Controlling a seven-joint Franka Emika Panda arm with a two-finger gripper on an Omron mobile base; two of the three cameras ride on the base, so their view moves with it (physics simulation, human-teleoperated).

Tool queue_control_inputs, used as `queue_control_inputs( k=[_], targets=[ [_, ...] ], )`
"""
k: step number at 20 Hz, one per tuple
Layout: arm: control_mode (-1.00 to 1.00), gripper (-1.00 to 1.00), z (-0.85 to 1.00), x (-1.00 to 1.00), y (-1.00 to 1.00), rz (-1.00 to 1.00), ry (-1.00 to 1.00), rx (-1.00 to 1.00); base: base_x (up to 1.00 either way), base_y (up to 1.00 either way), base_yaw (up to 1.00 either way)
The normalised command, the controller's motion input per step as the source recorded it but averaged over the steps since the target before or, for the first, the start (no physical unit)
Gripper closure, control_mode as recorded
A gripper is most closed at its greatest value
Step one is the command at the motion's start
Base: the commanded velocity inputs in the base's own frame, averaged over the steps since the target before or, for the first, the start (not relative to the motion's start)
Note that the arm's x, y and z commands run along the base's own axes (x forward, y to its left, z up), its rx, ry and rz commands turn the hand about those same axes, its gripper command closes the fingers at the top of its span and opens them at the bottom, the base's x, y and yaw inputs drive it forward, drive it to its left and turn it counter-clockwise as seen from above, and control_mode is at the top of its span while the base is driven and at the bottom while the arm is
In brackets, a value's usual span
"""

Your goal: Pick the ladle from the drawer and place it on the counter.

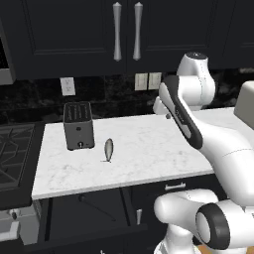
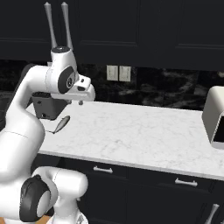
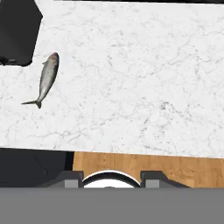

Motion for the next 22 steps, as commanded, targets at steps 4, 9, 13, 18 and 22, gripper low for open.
queue_control_inputs(
  k=[4, 9, 13, 18, 22],
  targets=[
    [-1.0, -1.0, 0.0, -0.18, 0.0, 0.0, -0.01, 0.0, 0.0, 0.0, 0.0],
    [-1.0, -1.0, 0.0, -0.4, -0.15, 0.03, -0.01, 0.0, 0.0, 0.0, 0.0],
    [-1.0, -1.0, -0.01, -0.61, -0.24, 0.18, -0.05, 0.0, 0.0, 0.0, 0.0],
    [-1.0, -1.0, -0.11, -0.57, 0.03, 0.3, 0.0, -0.02, 0.0, 0.0, 0.0],
    [-1.0, -1.0, -0.2, -0.3, 0.76, 0.26, 0.0, -0.08, 0.0, 0.0, 0.0]
  ],
)
